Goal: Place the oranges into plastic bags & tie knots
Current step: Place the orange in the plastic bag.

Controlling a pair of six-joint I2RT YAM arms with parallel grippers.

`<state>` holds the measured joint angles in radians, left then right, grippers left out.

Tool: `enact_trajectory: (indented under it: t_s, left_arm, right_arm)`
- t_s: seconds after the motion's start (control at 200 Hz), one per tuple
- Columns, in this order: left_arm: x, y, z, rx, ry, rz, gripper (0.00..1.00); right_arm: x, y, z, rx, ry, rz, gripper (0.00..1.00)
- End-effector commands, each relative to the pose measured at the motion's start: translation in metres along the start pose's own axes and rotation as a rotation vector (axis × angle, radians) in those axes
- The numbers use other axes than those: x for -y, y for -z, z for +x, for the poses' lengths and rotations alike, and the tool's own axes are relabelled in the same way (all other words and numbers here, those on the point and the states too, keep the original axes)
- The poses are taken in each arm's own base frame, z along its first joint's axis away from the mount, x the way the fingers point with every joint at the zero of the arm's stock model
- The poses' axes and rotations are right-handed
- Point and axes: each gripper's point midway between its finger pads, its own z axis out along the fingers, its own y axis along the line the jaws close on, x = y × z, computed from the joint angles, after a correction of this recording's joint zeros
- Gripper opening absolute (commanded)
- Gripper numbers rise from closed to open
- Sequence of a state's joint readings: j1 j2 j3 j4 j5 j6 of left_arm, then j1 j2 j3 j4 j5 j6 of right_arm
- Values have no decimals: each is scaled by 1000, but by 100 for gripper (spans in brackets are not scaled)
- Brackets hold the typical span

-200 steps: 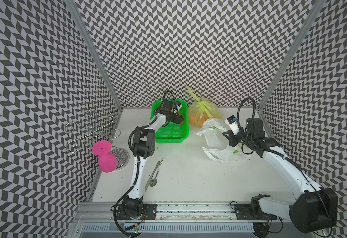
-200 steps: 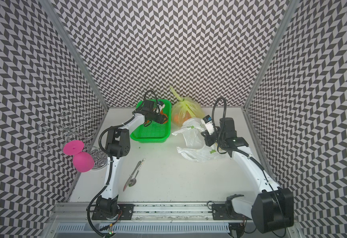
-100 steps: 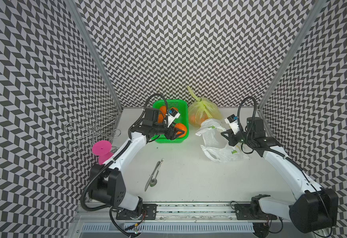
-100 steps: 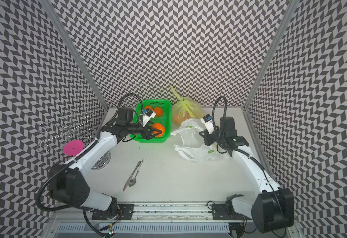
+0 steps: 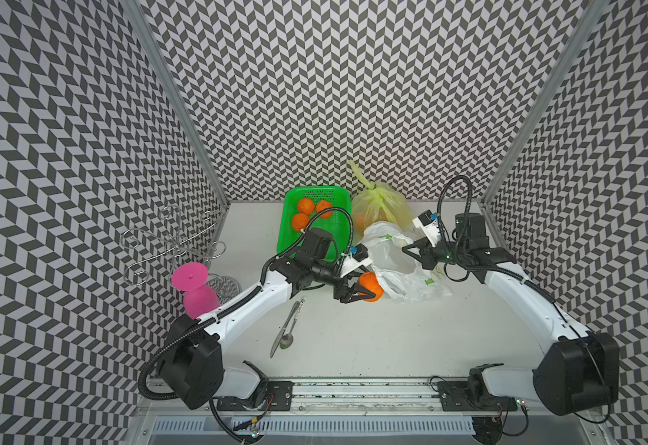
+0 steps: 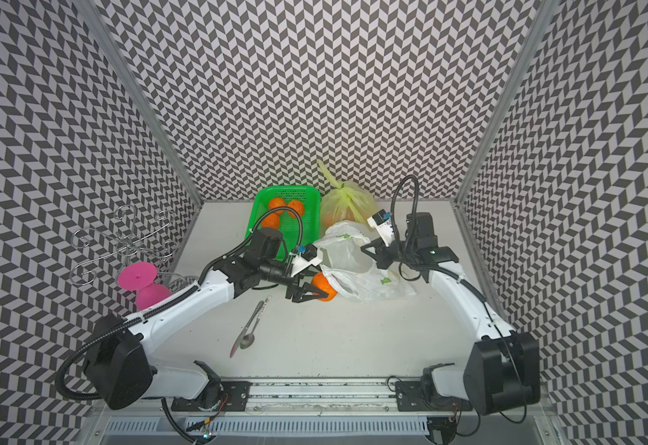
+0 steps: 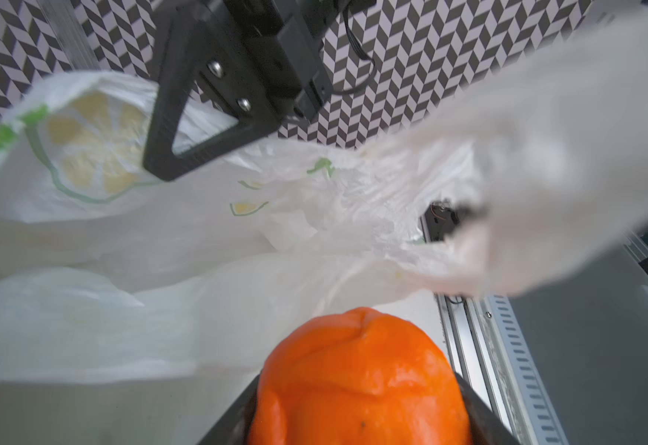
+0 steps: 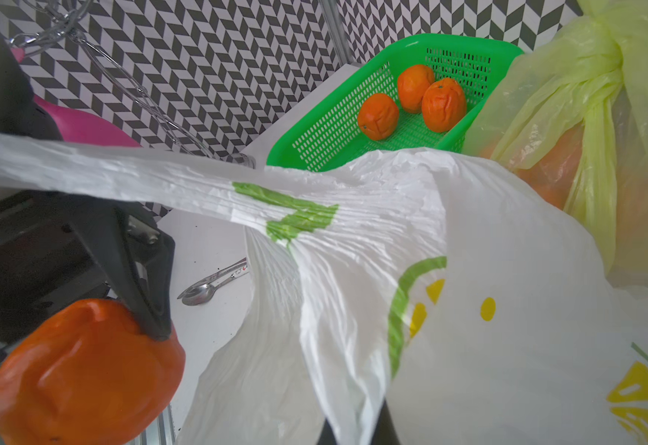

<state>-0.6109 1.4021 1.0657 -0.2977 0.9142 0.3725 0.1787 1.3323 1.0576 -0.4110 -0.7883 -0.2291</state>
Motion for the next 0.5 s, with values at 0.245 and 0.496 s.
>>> enact_trajectory:
  t_s: [0.245,0.496]
  left_arm:
    - [-53,-17,-42,165,-49,-215,44]
    - [-77,-49,-24,101,-66,-302,48]
  right_arm:
    - [-26,-9,6,26,3,-214,0]
    - [-23,-11,11,26,-19,-205,0]
